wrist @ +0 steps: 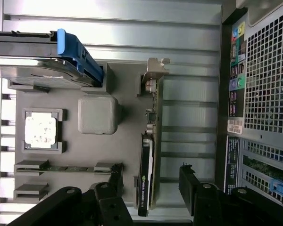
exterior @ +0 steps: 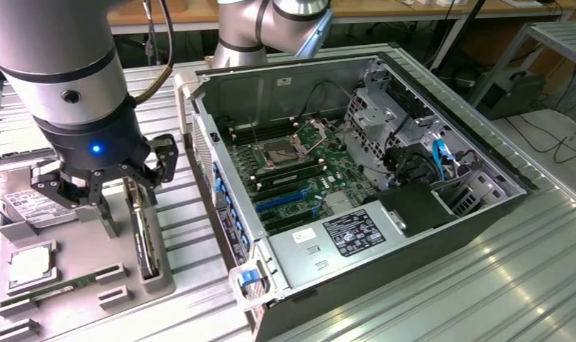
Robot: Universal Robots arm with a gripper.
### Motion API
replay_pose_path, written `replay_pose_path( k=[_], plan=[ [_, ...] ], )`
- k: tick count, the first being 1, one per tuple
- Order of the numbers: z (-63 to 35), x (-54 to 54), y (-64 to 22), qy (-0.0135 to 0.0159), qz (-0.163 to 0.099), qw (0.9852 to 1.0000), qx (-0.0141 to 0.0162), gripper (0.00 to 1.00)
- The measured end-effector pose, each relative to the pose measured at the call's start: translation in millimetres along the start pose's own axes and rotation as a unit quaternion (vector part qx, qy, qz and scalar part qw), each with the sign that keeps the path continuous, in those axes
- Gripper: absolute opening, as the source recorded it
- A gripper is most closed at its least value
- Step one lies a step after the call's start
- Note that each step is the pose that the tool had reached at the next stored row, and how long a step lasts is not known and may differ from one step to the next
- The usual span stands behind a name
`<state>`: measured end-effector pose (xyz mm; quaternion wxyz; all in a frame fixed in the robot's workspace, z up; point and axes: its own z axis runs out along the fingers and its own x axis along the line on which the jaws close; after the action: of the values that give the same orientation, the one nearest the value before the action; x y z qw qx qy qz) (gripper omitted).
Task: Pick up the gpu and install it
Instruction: 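Pick up the gpu and move the gpu toward the slot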
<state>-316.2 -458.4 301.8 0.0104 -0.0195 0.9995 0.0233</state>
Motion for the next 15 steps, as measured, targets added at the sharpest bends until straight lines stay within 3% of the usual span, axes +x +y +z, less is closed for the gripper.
replay_pose_path(
  k=[15],
  plan=[
    [25.5, 0.3, 5.4, -0.0001, 0.0, 1.0, -0.0007, 0.6]
  ],
)
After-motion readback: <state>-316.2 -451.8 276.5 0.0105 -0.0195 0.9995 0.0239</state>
